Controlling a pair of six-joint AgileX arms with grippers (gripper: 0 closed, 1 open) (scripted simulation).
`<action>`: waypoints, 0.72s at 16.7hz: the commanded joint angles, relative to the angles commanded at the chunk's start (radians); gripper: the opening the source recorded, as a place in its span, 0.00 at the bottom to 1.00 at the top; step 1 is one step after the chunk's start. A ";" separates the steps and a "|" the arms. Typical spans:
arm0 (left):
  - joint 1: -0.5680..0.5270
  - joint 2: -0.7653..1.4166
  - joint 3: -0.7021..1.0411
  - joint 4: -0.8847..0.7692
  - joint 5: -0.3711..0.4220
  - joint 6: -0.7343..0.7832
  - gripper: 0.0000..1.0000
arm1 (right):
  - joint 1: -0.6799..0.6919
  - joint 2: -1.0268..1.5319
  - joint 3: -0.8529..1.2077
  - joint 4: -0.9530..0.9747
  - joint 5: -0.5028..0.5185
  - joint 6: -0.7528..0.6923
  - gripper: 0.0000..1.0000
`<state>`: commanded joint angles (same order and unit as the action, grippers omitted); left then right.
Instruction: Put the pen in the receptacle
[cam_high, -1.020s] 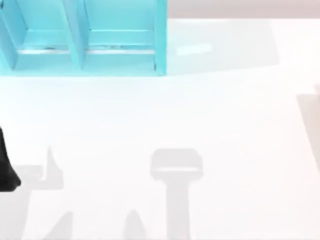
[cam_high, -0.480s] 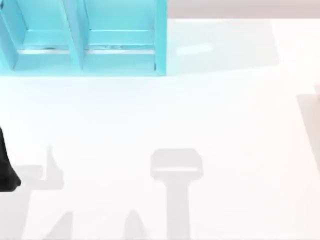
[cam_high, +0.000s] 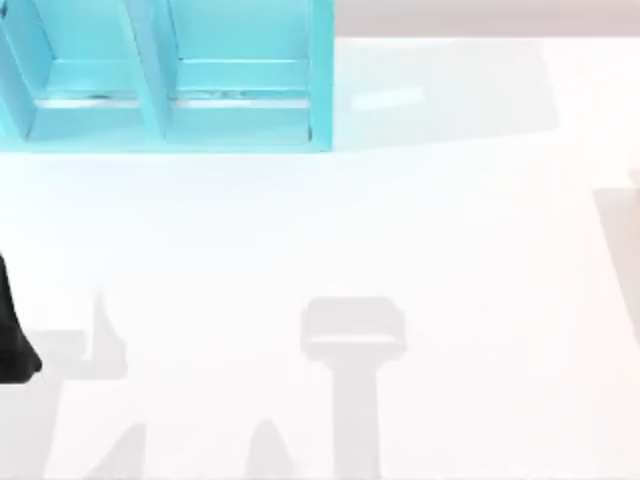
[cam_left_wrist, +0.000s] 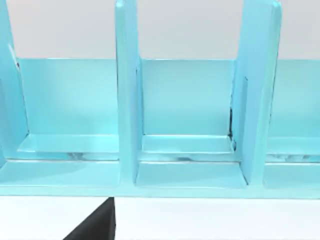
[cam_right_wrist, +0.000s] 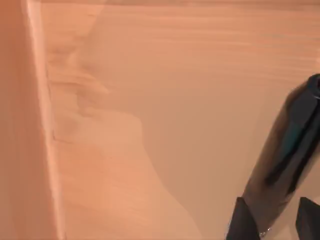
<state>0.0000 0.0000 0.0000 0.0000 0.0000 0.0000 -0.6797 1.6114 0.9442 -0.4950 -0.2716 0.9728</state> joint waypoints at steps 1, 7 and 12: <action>0.000 0.000 0.000 0.000 0.000 0.000 1.00 | 0.000 0.000 0.000 0.000 0.000 0.000 0.45; 0.000 0.000 0.000 0.000 0.000 0.000 1.00 | 0.000 0.000 0.000 0.000 0.000 0.000 0.90; 0.000 0.000 0.000 0.000 0.000 0.000 1.00 | 0.000 0.000 0.000 0.000 0.000 0.000 1.00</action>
<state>0.0000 0.0000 0.0000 0.0000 0.0000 0.0000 -0.6797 1.6114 0.9442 -0.4950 -0.2716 0.9728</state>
